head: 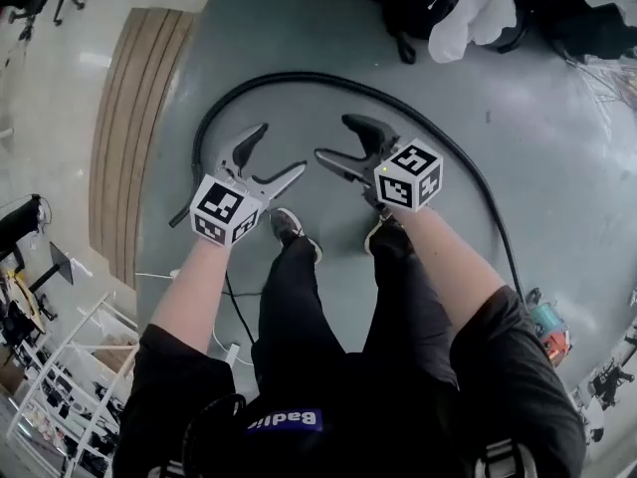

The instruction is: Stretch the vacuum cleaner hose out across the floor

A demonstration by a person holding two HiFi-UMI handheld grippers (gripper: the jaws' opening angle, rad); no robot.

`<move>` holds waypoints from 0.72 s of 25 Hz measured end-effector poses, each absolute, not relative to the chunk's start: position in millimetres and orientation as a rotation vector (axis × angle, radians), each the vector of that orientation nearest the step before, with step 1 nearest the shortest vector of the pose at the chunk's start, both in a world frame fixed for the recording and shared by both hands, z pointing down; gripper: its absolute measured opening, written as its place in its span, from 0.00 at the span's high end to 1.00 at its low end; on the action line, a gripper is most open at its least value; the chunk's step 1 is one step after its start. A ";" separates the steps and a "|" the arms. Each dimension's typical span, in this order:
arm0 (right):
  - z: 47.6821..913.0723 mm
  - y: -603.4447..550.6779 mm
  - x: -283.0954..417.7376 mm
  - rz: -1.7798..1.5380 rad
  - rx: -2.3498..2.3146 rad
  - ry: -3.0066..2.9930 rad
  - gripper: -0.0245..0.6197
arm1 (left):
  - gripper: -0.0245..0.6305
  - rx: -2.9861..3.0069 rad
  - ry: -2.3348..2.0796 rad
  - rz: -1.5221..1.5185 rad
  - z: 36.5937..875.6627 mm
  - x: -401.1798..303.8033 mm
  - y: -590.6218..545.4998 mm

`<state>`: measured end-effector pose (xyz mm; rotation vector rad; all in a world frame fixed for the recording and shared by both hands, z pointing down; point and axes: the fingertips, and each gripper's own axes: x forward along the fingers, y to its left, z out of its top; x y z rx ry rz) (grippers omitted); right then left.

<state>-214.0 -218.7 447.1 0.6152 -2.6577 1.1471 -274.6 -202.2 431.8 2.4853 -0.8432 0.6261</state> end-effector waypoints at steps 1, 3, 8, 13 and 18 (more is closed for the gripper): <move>417.2 -198.2 -209.4 1.151 0.601 -2.657 0.38 | 0.36 2.475 -0.843 0.607 400.4 -265.9 -183.8; 361.1 -156.2 -194.8 1.155 0.566 -2.637 0.38 | 0.36 2.467 -0.846 0.574 334.1 -245.5 -149.4; 237.5 -80.7 -152.5 1.140 0.510 -2.576 0.38 | 0.36 2.491 -0.951 0.427 163.0 -209.5 -107.6; 134.5 -57.9 -148.9 1.034 0.598 -2.628 0.38 | 0.36 2.606 -0.911 0.291 60.9 -206.0 -70.2; 68.1 -6.6 -177.8 1.016 0.820 -2.674 0.38 | 0.36 2.706 -0.682 0.299 27.4 -227.2 8.3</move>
